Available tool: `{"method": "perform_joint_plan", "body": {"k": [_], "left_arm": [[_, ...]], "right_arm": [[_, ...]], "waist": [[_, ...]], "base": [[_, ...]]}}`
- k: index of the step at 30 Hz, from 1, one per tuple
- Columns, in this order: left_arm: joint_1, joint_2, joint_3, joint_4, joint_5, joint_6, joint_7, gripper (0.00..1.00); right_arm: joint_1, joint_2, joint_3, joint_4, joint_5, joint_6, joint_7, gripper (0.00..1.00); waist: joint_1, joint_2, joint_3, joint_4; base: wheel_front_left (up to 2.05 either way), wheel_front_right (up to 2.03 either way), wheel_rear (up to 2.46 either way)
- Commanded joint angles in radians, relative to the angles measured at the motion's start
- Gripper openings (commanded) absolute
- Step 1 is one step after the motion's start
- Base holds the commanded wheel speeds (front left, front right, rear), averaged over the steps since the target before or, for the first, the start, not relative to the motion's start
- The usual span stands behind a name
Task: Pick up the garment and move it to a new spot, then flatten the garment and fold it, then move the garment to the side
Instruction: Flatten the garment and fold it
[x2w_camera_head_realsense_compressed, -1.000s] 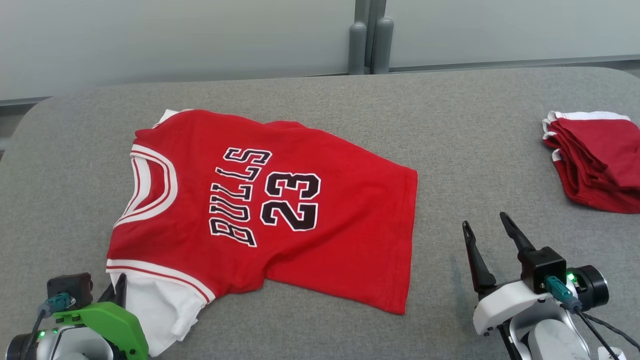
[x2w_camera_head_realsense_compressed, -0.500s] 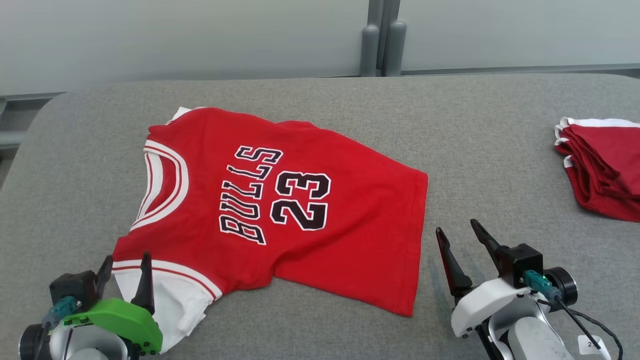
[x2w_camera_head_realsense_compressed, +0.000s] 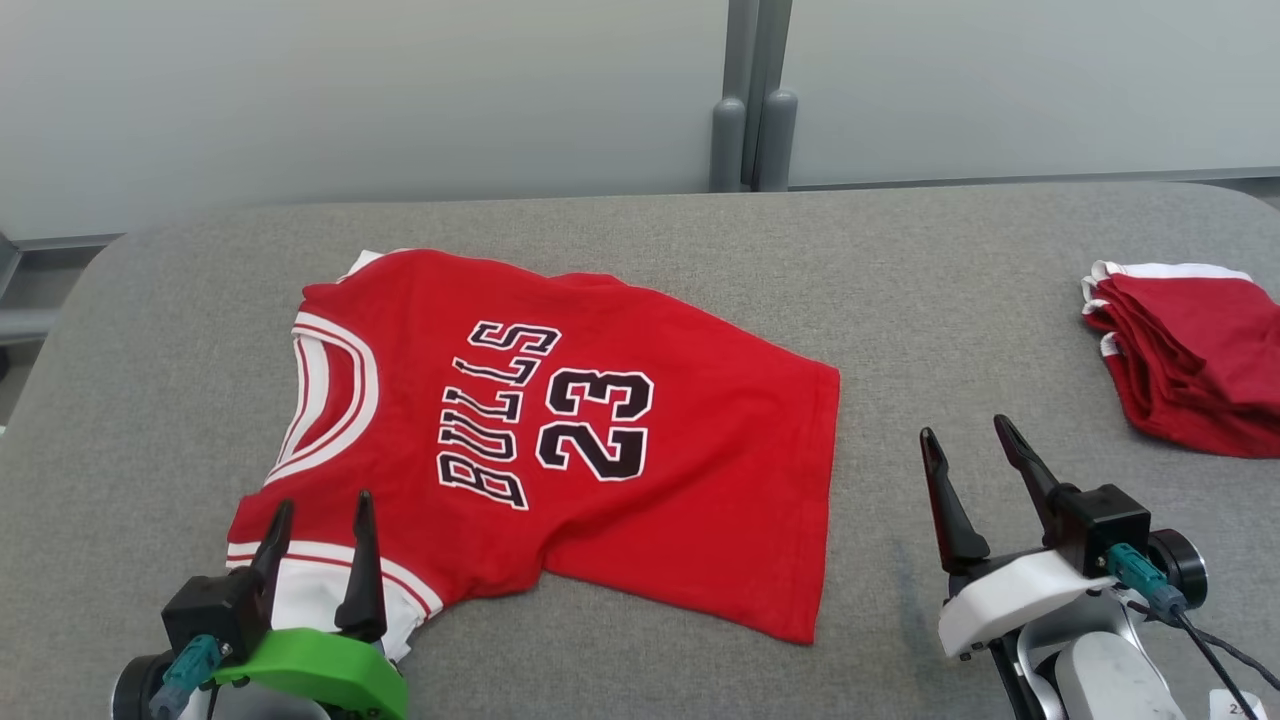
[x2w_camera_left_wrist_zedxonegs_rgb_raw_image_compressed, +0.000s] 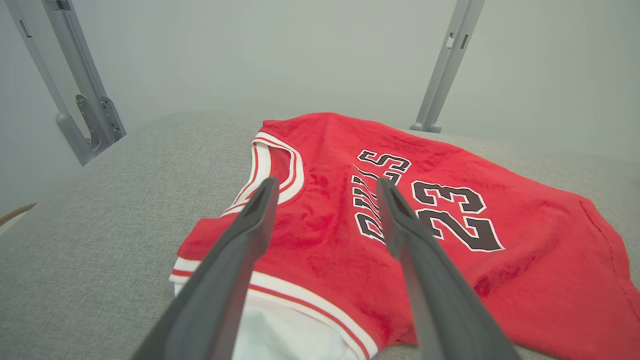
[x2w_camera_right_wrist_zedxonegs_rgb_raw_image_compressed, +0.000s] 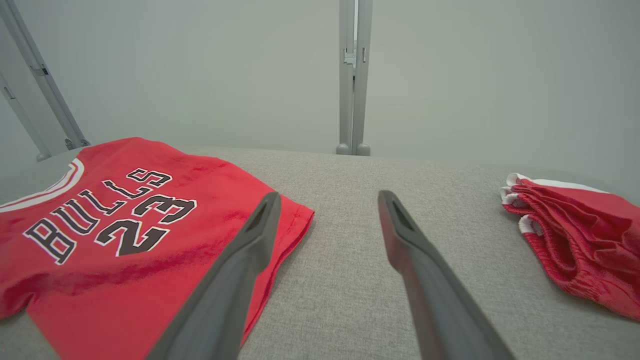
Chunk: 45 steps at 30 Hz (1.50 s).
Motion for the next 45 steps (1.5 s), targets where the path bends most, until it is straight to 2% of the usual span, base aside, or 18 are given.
{"method": "perform_joint_plan", "body": {"k": [1,12,31,45], "left_arm": [[0.026,-0.004,0.008,-0.014,0.010,0.008,-0.004,1.00],[0.129,-0.023,0.082,-0.099,0.063,0.022,-0.005,1.00],[0.190,-0.100,0.156,-0.079,0.121,-0.060,-0.005,1.00],[0.184,-0.121,0.179,-0.056,0.143,-0.085,-0.005,1.00]], "right_arm": [[0.020,-0.003,-0.005,-0.021,0.003,-0.001,-0.007,1.00],[0.105,-0.003,-0.008,-0.146,0.016,-0.001,-0.004,1.00],[0.160,-0.003,-0.001,-0.216,0.035,-0.001,0.022,1.00],[0.169,-0.003,0.015,-0.196,0.057,-0.001,0.064,1.00]], "waist": [[0.0000,0.0053,-0.019,-0.014],[0.0000,0.0053,-0.054,-0.034],[0.0000,0.0053,-0.070,-0.017],[0.0000,0.0053,-0.059,-0.012]], "base": [[0.00,0.00,0.00],[0.00,0.00,0.00],[0.00,0.00,0.00],[0.00,0.00,0.00]]}}
